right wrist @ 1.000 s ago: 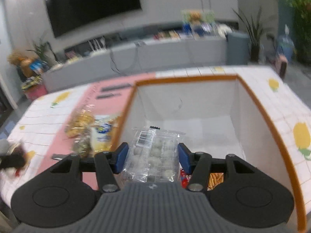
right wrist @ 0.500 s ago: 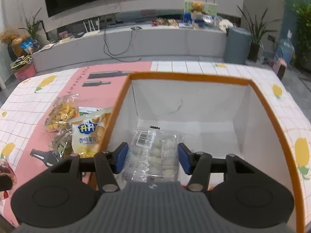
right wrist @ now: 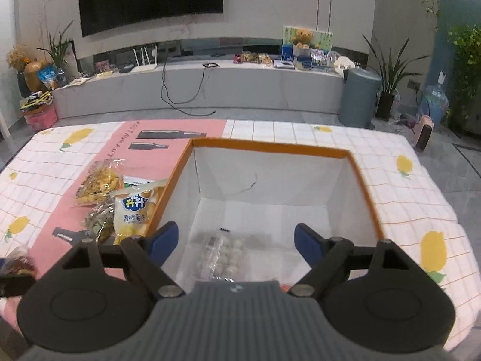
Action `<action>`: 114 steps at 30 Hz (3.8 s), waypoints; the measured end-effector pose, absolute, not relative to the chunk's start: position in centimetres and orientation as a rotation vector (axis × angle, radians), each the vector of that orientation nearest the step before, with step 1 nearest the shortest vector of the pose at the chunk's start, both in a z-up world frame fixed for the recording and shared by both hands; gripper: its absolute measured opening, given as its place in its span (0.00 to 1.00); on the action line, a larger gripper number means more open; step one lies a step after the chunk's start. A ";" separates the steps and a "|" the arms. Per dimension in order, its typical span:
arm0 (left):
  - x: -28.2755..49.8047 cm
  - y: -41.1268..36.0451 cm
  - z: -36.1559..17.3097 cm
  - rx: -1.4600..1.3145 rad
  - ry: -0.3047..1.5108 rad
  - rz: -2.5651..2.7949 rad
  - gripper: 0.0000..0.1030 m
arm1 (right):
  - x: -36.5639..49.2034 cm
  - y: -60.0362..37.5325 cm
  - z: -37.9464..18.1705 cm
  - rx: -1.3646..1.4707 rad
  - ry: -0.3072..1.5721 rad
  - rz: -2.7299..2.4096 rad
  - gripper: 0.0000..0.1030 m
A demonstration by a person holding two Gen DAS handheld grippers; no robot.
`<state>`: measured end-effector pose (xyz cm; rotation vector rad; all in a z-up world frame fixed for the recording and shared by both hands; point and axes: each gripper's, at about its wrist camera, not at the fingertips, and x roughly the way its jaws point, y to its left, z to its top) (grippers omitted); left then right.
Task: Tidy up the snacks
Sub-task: 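Lower the egg packet into the box and open the right tool, then lower the brown cake into the box and open the left tool, then move both tools back toward the snacks on the pink runner, then grasp the white-and-blue potato crisp bag with the right tool and lift it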
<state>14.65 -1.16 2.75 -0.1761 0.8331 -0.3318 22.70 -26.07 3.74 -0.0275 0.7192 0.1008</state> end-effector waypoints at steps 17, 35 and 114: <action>15.3 -11.7 6.0 -0.128 0.798 -0.409 0.44 | 11.7 -37.8 6.9 -0.134 0.655 0.040 0.83; 24.2 -21.9 -1.6 -0.003 0.971 -0.330 0.45 | 10.1 -45.0 5.3 0.058 0.656 -0.023 0.83; 14.8 11.1 -2.2 -0.058 0.734 -0.063 0.61 | 19.2 -8.0 -3.1 -0.115 0.536 0.121 0.82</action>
